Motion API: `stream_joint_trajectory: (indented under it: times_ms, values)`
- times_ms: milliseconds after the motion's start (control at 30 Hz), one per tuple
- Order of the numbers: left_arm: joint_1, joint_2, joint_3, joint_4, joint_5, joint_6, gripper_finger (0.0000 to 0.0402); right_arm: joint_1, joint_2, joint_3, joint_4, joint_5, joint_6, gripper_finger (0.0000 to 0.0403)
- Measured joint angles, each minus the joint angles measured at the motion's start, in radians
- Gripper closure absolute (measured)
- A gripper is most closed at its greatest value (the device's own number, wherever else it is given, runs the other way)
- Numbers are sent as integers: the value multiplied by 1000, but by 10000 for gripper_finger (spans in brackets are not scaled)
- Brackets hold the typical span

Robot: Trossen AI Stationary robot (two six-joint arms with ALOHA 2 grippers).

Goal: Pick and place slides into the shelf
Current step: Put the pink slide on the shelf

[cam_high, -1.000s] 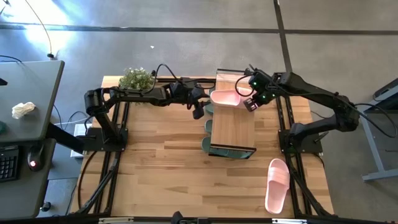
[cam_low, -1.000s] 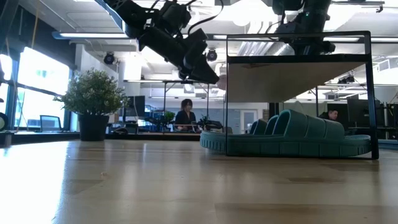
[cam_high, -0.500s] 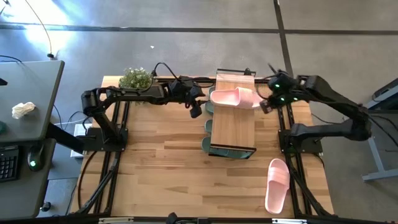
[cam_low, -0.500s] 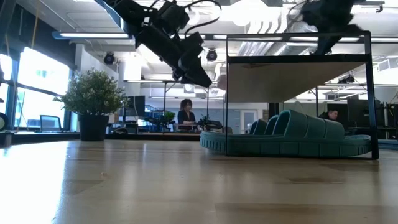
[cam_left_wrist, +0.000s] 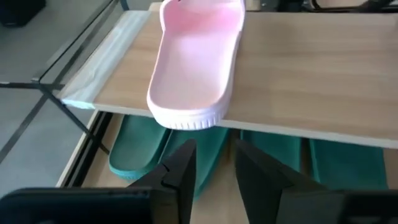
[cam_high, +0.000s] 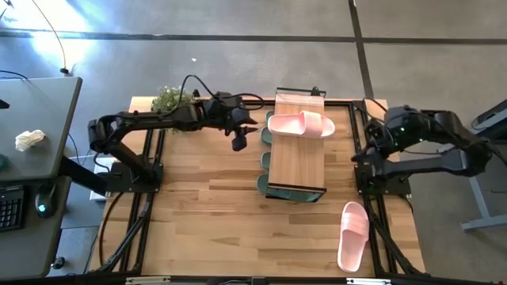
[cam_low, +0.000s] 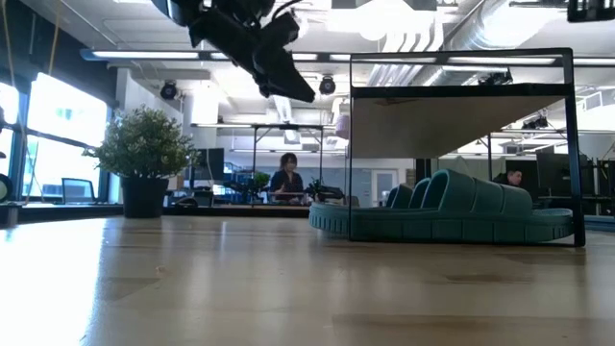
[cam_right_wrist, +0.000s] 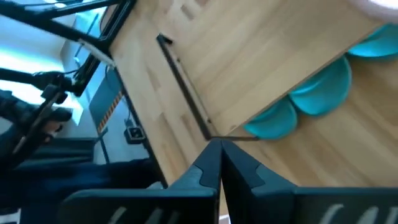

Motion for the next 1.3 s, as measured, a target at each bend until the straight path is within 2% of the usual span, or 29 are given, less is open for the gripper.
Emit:
stream_joint_trajectory:
  times_ms: [133, 333, 500, 700, 833, 1000, 1300]
  values:
    - [0, -23, 0, -54, 0, 5, 316, 116, 12, 0, 38, 41, 62, 403]
    - [0, -65, 0, -158, 0, 6, 330, 265, 90, 28, 96, 43, 62, 403]
    - [-25, -102, 0, -194, 1, 7, 342, 368, 188, 161, -45, 84, 54, 403]
    - [-76, -149, 0, -228, 2, 33, 352, 512, 329, 379, -239, 220, 110, 403]
    - [-105, -175, 0, -256, -2, 58, 353, 630, 423, 444, -242, 300, 177, 403]
    - [-137, -186, -1, -332, 1, 101, 353, 756, 540, 406, -243, 303, 349, 403]
    - [-217, -188, -1, -431, 11, 185, 355, 1004, 787, 270, -243, 203, 717, 403]
